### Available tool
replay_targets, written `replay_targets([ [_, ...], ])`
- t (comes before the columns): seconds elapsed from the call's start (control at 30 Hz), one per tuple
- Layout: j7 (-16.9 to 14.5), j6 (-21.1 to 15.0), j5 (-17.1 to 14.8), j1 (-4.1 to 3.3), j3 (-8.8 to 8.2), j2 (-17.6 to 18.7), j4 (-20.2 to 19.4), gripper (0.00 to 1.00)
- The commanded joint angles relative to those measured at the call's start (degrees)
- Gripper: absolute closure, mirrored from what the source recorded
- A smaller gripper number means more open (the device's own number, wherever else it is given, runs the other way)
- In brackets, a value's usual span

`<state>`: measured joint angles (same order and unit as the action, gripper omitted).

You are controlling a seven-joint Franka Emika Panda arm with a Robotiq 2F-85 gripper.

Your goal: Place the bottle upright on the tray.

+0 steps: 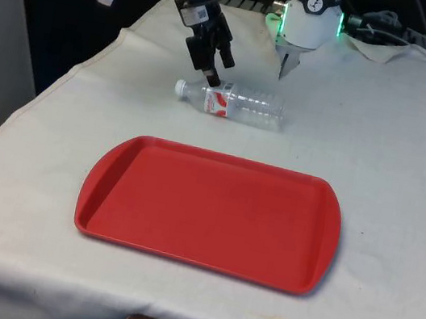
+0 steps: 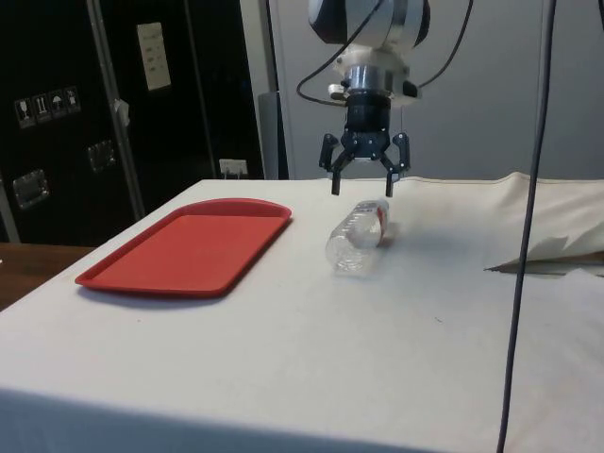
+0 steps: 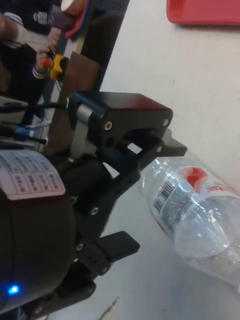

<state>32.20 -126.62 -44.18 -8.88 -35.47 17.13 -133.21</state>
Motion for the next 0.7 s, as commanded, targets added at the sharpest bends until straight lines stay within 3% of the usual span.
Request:
replay_targets([
  [0.0, -1.0, 1.0, -1.0, 0.63, 0.23, 0.2, 0.4, 0.0],
  [0.2, -4.0, 4.4, -3.4, 0.74, -1.03, 2.1, 1.8, 0.0],
  [0.23, -3.2, 3.5, -2.6, 0.17, -1.26, 1.9, 1.4, 0.0],
  [0.27, -4.5, 4.9, -3.8, 0.8, -1.15, 2.3, 1.9, 0.0],
  [0.5, -8.4, 8.0, -6.9, 1.03, -2.41, 4.6, 3.2, 0.0],
  [0.53, -8.1, 7.6, -6.6, 0.46, -2.81, 4.8, 3.0, 0.0],
  [0.57, -9.2, 8.6, -7.6, 1.15, -2.58, 5.1, 3.4, 0.0],
  [0.67, -10.7, 9.8, -8.8, 1.26, -2.98, 6.0, 3.8, 0.0],
])
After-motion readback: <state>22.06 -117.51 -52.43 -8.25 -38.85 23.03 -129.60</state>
